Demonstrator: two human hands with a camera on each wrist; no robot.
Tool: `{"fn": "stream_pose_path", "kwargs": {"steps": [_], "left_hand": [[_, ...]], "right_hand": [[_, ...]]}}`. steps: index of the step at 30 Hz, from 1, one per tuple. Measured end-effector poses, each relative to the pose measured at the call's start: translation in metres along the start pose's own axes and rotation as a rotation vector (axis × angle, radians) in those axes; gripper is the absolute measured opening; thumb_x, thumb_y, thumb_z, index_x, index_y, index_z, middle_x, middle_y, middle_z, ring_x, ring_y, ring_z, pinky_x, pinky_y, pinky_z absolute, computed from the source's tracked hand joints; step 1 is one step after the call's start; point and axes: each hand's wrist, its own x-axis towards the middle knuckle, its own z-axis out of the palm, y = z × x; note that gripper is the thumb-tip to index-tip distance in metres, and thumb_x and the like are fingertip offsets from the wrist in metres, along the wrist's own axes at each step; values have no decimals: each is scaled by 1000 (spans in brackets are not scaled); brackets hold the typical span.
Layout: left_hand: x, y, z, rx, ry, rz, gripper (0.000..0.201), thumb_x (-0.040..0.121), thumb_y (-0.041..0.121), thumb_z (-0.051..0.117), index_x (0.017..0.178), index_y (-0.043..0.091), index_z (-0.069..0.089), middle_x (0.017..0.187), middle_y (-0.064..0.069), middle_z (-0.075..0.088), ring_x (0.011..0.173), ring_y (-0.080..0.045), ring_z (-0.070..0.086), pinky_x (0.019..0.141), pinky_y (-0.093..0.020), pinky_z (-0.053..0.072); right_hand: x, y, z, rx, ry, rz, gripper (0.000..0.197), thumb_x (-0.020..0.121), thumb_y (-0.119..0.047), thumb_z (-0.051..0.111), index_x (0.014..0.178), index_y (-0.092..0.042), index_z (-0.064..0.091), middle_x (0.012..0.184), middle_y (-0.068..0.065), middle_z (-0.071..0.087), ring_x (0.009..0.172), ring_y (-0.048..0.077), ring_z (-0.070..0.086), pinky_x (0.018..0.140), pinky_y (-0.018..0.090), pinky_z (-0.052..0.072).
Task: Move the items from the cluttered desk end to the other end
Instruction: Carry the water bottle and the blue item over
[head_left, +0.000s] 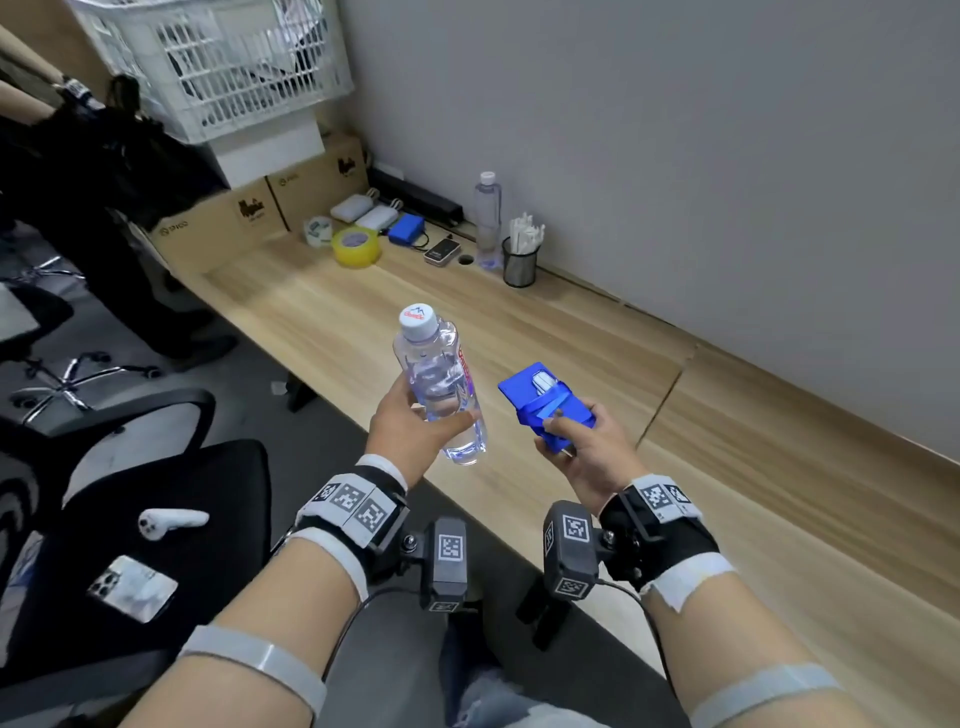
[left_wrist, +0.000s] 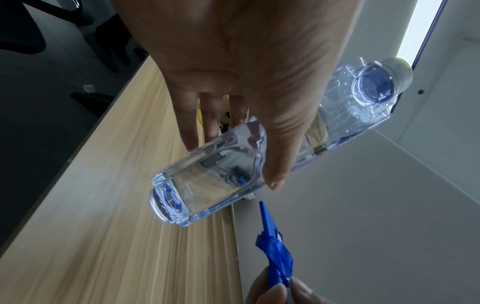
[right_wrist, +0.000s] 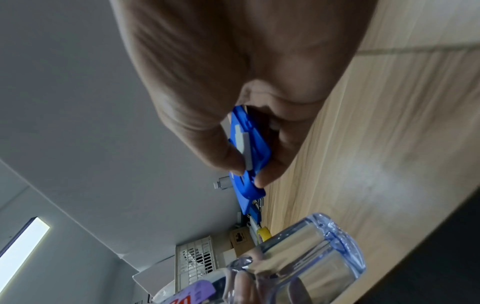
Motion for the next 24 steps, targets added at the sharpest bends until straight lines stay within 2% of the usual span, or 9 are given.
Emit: {"fn": "stream_pose_path", "kwargs": {"steps": [4, 10, 14, 17, 21, 24], "left_hand": [[75, -8, -23, 59, 10, -29, 52, 61, 33, 90, 106, 39, 63, 104, 14, 73, 99, -11, 70, 96, -43, 54], [185, -14, -60, 129, 35, -83, 49, 63, 30, 90, 101, 42, 61, 105, 13, 72, 100, -11, 69, 96, -44, 54], [243, -20, -72, 130, 25, -110, 51, 62, 28, 90, 104, 39, 62, 105, 13, 73, 99, -12, 70, 95, -46, 55], [282, -25, -74, 126, 1, -114, 54, 64, 26, 90, 110, 34, 62, 105, 12, 73, 97, -9, 70, 95, -44, 55], [339, -40, -77, 133, -57, -129, 55, 62, 30, 89, 109, 35, 62, 107, 11, 72, 99, -13, 69, 95, -45, 55], [390, -56, -82, 134, -107, -132, 55, 61, 31, 88, 109, 34, 62, 106, 10, 72, 99, -15, 69, 95, -47, 55]], "right_hand": [[74, 9, 40, -26, 22, 2, 28, 92, 3, 63, 116, -5, 50, 100, 13, 65, 76, 22, 69, 70, 33, 60], [175, 22, 102, -42, 107, 65, 19, 93, -1, 63, 108, -3, 51, 102, 17, 65, 78, 24, 69, 69, 37, 61], [220, 23, 123, -84, 170, 87, 17, 92, -3, 64, 105, -3, 53, 105, 19, 65, 84, 30, 68, 73, 40, 60], [247, 26, 131, -132, 212, 81, 14, 92, -6, 66, 101, -6, 56, 103, 18, 66, 83, 30, 68, 68, 38, 58], [283, 35, 146, -235, 297, 74, 11, 91, -11, 68, 96, -10, 58, 95, 14, 68, 76, 26, 69, 60, 34, 57], [316, 46, 164, -352, 372, 53, 15, 84, -20, 75, 90, -15, 61, 99, 20, 72, 77, 32, 71, 65, 45, 61]]}}
